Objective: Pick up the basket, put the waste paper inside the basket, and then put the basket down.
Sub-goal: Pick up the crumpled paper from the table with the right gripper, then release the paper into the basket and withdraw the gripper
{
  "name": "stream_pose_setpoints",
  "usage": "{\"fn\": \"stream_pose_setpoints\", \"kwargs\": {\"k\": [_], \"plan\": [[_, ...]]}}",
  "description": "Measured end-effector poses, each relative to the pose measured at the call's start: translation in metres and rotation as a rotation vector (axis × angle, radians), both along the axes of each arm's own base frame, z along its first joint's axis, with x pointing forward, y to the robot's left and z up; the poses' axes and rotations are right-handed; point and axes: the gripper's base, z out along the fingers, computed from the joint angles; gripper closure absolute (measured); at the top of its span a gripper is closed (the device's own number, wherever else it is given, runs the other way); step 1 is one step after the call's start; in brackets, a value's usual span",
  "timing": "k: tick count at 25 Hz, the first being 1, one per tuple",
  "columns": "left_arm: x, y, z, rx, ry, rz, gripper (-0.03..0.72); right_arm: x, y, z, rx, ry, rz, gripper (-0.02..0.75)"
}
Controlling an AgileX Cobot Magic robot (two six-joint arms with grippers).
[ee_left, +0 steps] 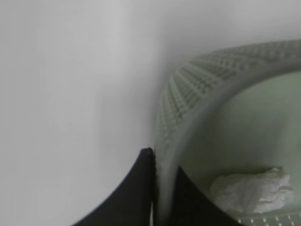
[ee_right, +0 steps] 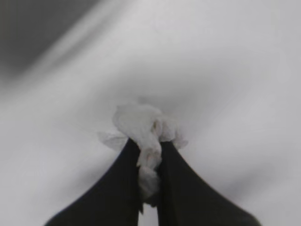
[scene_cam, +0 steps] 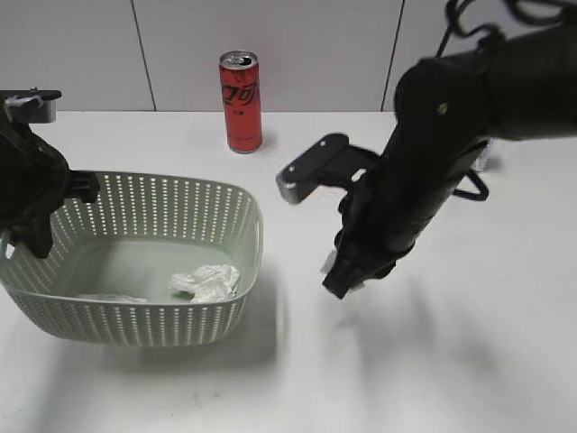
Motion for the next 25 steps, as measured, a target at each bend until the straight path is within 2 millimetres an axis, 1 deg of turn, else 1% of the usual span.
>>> {"fn": "stream_pose_setpoints", "kwargs": {"k": [5,9,11,13,14,16,19,21,22,23,25], "plan": [[-0.001,-0.002,0.0,-0.021,0.006,0.011,0.683,-0.014,-0.007,0.078,0.162,-0.141,0.0,0.705],[0.0,-0.005,0.0,-0.061,-0.004,0.029,0.683,-0.024,-0.003,0.137,0.386,-0.263,0.045,0.706],[0.001,-0.006,0.0,-0.072,-0.006,0.035,0.683,-0.023,0.005,0.158,0.513,-0.301,0.042,0.706],[0.001,-0.007,0.0,-0.082,-0.003,0.041,0.683,-0.022,0.016,0.171,0.622,-0.311,0.03,0.706],[0.001,-0.008,0.001,-0.086,-0.005,0.043,0.683,-0.021,0.024,0.174,0.66,-0.313,0.028,0.706],[0.001,-0.009,0.001,-0.096,-0.012,0.046,0.683,-0.019,0.04,0.171,0.691,-0.317,0.043,0.712],[0.003,-0.01,0.001,-0.109,-0.024,0.05,0.683,-0.015,0.07,0.144,0.662,-0.283,0.087,0.71],[0.003,-0.01,0.001,-0.114,-0.025,0.043,0.683,-0.012,0.084,0.123,0.628,-0.249,0.107,0.671],[0.002,-0.01,0.001,-0.117,-0.025,0.036,0.683,-0.009,0.089,0.113,0.607,-0.237,0.114,0.63],[0.002,-0.011,0.001,-0.12,-0.024,0.031,0.683,-0.007,0.092,0.105,0.588,-0.235,0.122,0.556],[0.002,-0.011,0.001,-0.124,-0.023,0.03,0.683,-0.003,0.093,0.094,0.557,-0.238,0.131,0.346]]}}
